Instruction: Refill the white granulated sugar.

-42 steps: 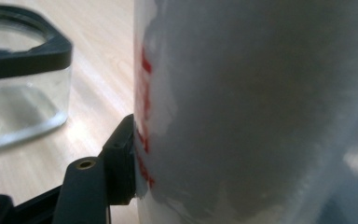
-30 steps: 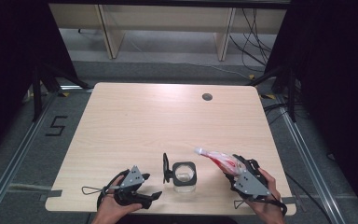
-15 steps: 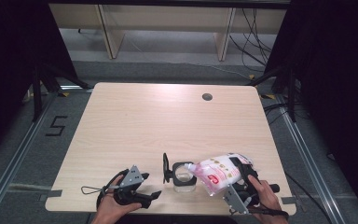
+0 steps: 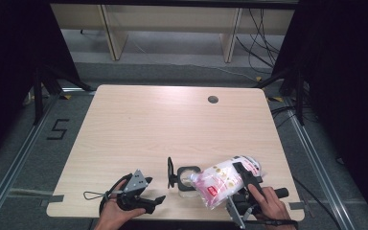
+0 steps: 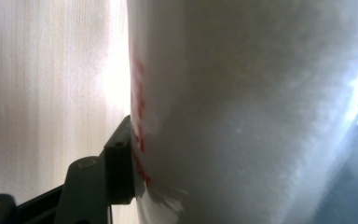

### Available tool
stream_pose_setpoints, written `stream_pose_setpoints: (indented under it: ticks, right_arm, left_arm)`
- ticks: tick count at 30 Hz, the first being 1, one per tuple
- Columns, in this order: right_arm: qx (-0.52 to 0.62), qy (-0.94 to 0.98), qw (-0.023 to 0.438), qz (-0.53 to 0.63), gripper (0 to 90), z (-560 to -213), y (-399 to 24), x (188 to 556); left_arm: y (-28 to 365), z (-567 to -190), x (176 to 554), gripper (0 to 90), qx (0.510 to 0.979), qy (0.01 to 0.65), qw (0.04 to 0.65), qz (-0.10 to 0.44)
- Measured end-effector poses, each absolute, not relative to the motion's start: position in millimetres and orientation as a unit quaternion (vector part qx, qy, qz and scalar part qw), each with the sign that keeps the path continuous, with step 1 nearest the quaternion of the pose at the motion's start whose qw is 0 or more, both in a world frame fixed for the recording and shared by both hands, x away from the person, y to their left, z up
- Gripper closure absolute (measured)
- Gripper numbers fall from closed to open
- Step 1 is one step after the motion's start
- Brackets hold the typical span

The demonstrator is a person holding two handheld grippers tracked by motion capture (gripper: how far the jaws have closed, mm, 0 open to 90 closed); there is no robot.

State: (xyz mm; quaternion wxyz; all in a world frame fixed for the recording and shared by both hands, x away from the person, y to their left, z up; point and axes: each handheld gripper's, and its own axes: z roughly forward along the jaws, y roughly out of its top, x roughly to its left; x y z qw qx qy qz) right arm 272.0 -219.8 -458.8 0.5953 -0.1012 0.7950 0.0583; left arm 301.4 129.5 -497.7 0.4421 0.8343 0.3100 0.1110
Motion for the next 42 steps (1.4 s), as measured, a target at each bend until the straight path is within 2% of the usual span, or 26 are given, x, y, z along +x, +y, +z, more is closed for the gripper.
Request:
stream_pose_setpoints:
  ticks: [16, 21, 22, 24, 31, 33, 42]
  right_arm:
    - [-0.154, 0.770, 0.619, -0.006, 40.7, -455.7, -218.0, 272.3]
    - [-0.133, 0.775, 0.618, -0.018, 40.8, -458.3, -219.6, 268.5]
    - [-0.161, 0.762, 0.627, -0.029, 40.9, -455.1, -217.5, 269.8]
    - [-0.139, 0.760, 0.635, -0.015, 40.9, -458.7, -218.7, 268.9]
    - [-0.162, 0.759, 0.631, -0.011, 41.0, -453.2, -217.8, 272.3]
    - [-0.152, 0.770, 0.620, -0.013, 41.1, -451.1, -218.4, 271.7]
    - [-0.139, 0.771, 0.622, 0.002, 41.2, -455.1, -220.3, 271.7]
  left_arm:
    - [130.5, -497.9, 302.6, 20.9, 0.839, 0.310, 0.433, 0.112]
    - [129.3, -499.1, 302.3, 20.9, 0.835, 0.312, 0.438, 0.115]
    - [129.7, -498.3, 302.0, 20.9, 0.836, 0.313, 0.436, 0.114]
    - [130.1, -498.2, 301.9, 20.9, 0.837, 0.315, 0.433, 0.115]
    - [132.2, -497.2, 303.4, 20.9, 0.844, 0.304, 0.427, 0.117]
    - [131.9, -497.4, 303.2, 20.9, 0.842, 0.308, 0.427, 0.114]
    - [131.8, -497.5, 303.1, 20.9, 0.842, 0.308, 0.428, 0.115]
